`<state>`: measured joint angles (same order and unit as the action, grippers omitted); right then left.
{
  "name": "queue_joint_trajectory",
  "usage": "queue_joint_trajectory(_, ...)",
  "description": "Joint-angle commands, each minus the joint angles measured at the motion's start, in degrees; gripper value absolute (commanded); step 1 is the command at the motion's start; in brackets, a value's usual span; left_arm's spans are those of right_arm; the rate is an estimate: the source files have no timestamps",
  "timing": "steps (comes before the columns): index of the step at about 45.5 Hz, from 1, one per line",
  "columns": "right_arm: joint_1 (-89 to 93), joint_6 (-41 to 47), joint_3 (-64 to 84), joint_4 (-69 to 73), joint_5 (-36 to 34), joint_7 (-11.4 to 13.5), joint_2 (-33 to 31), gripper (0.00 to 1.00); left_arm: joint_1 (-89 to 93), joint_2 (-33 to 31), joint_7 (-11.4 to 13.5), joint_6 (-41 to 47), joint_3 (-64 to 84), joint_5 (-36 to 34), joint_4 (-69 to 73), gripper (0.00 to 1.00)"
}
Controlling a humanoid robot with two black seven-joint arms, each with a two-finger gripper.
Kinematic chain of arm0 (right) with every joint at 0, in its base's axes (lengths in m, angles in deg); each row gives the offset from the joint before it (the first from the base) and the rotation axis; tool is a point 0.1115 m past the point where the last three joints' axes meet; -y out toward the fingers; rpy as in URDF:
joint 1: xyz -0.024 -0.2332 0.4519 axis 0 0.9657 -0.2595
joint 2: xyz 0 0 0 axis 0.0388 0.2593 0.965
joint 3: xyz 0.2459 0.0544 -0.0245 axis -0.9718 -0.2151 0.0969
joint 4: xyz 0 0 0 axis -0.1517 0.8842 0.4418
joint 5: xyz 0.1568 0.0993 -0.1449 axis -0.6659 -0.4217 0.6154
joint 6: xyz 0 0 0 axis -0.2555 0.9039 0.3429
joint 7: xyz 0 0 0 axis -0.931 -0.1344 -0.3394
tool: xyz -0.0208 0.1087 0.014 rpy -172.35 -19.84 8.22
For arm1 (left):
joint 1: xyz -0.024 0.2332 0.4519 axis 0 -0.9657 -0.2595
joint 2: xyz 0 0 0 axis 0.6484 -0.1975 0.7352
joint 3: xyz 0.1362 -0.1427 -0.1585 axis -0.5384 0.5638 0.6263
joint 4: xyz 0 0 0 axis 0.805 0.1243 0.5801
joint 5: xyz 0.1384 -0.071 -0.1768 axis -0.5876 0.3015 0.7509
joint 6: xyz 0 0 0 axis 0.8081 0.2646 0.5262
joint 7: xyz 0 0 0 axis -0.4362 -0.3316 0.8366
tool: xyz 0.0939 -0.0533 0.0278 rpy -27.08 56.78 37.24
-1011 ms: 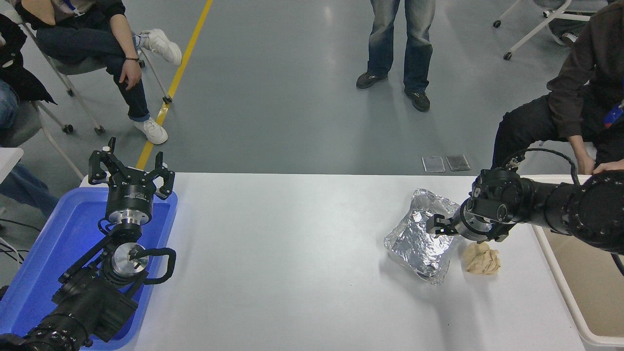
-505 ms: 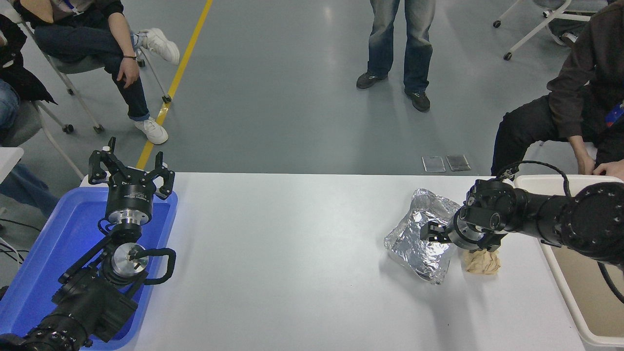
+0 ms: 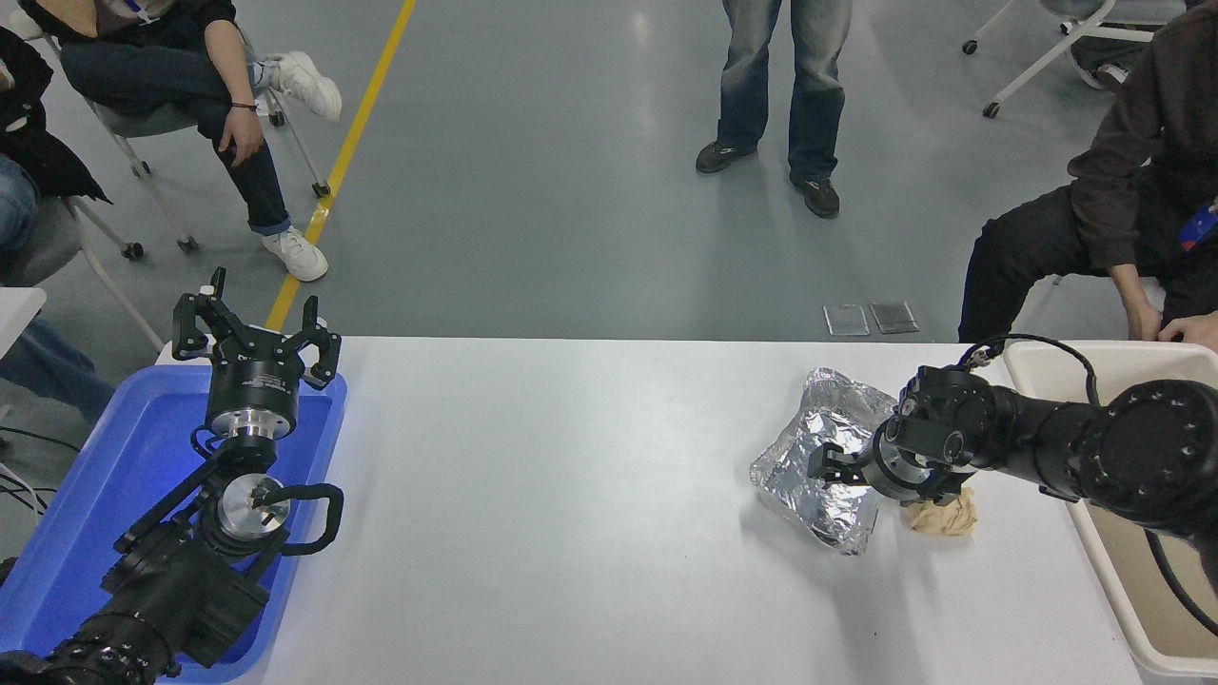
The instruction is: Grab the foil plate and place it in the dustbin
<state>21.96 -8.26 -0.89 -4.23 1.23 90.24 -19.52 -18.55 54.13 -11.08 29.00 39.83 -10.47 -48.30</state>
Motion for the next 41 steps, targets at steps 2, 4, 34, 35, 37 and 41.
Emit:
queue_joint_trajectory(2,0.6,-1.5,-0.5,-1.5,0.3,-0.3,-0.1,0.00,0.0,0.0,0.0,0.0,0.0,0.0,0.0,0.99)
queue_joint_trajectory(4,0.7,-1.5,-0.6,-1.9,0.4,-0.3,-0.2,0.00,0.0,0.0,0.0,0.0,0.0,0.0,0.0,0.99)
queue_joint_trajectory(34,-3.7,-0.7,0.8,0.4,0.6,-0.1,-2.3,0.00,0.0,0.0,0.0,0.0,0.0,0.0,0.0,0.99)
queue_joint_trajectory(35,-4.5,-0.6,1.1,1.4,0.6,-0.1,-2.8,0.00,0.0,0.0,0.0,0.0,0.0,0.0,0.0,0.99)
queue_joint_trajectory(37,-6.6,-0.2,1.6,3.6,0.7,-0.1,-3.9,0.00,0.1,0.0,0.0,0.0,0.0,0.0,0.0,0.99)
queue_joint_trajectory(41,-12.0,0.1,3.1,9.0,0.7,-0.2,-5.5,0.00,0.0,0.0,0.0,0.0,0.0,0.0,0.0,0.99)
